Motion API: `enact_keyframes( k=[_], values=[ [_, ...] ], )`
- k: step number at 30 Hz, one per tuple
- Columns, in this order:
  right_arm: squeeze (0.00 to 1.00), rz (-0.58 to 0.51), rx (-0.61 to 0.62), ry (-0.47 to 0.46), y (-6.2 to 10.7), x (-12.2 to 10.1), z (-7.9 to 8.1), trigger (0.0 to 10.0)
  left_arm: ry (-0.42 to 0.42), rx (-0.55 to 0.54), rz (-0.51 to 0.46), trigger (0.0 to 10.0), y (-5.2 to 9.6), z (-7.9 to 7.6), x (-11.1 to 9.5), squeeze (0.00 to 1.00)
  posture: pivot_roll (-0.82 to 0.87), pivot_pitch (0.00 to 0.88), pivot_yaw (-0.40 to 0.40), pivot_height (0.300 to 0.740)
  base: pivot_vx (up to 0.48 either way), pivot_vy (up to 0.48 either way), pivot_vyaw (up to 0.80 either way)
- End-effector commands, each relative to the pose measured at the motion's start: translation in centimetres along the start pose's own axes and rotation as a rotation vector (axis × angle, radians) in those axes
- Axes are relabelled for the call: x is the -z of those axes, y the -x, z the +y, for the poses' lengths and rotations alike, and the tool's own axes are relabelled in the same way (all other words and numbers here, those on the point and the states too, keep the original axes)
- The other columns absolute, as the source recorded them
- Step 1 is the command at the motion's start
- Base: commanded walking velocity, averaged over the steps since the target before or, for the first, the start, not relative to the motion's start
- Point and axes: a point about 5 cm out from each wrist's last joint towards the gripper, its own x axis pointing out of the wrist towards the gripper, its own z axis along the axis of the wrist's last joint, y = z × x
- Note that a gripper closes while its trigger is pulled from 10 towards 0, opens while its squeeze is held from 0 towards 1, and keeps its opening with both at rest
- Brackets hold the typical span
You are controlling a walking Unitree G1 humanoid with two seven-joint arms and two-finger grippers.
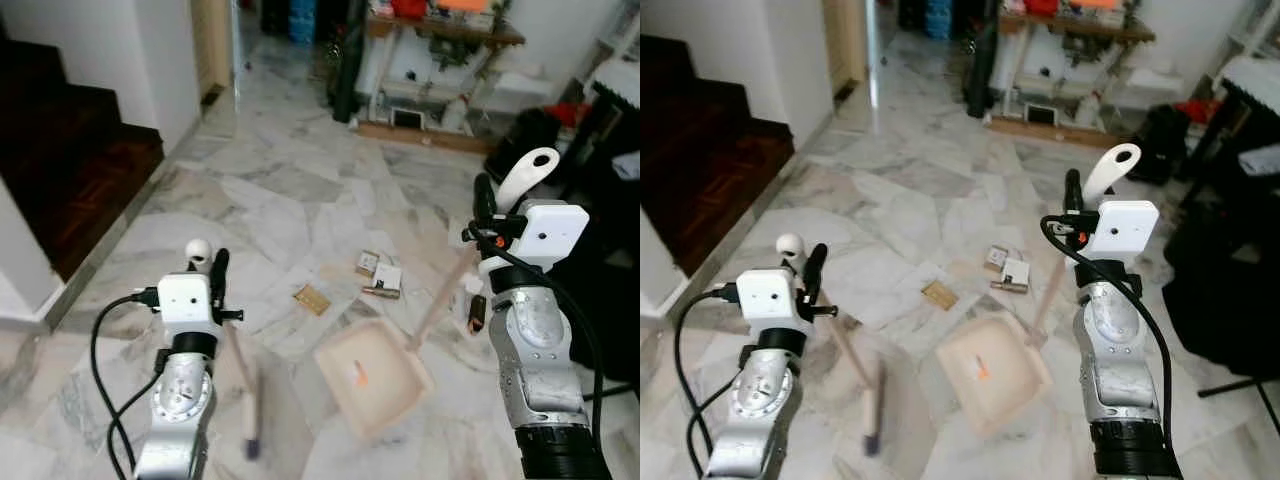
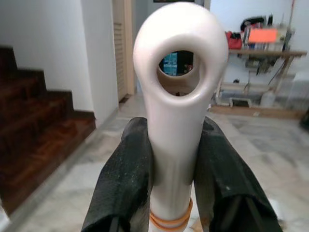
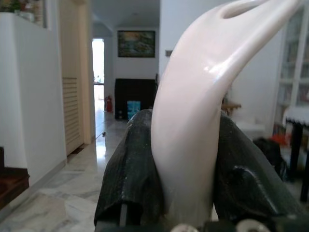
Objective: Sweep floor
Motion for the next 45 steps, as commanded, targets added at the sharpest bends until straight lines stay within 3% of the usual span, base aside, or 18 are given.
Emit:
enact_keyframes(
  k=[1,10,15,22,25,45],
  values=[
    [0.00,-0.040,0.018,0.019,-0.4,-1.1,-0.8,10.0,0.016,0.012,-0.051,10.0,-0.7,-0.8,-1.0,0.00,-0.10,0.041,-0.073,0.740,0.442,0.000,0.00],
    [0.00,-0.025,0.034,0.006,-0.1,-0.8,-0.8,10.0,0.023,0.007,-0.050,10.0,-0.3,-0.6,-1.2,0.00,-0.06,0.063,-0.047,0.740,0.442,0.000,0.00],
    [0.00,0.037,0.012,-0.016,0.8,1.0,0.1,10.0,0.015,-0.046,-0.039,10.0,-0.1,1.3,-1.1,0.00,-0.04,0.072,-0.045,0.740,0.436,0.000,0.00],
    [0.00,0.169,0.165,-0.072,2.9,4.3,-1.3,10.0,-0.030,-0.050,-0.006,10.0,0.5,2.9,-0.7,0.00,-0.02,0.073,0.006,0.740,0.426,0.000,0.00],
    [0.00,0.213,0.225,-0.140,3.6,5.3,-1.1,10.0,-0.049,-0.044,0.003,10.0,0.4,3.8,-0.8,0.00,-0.02,0.075,0.030,0.740,0.423,0.000,0.00],
    [0.00,0.172,0.148,-0.129,2.9,4.8,0.4,10.0,-0.053,-0.063,0.001,10.0,0.3,4.6,-1.0,0.00,-0.01,0.052,0.017,0.740,0.406,0.000,0.00]
  ],
)
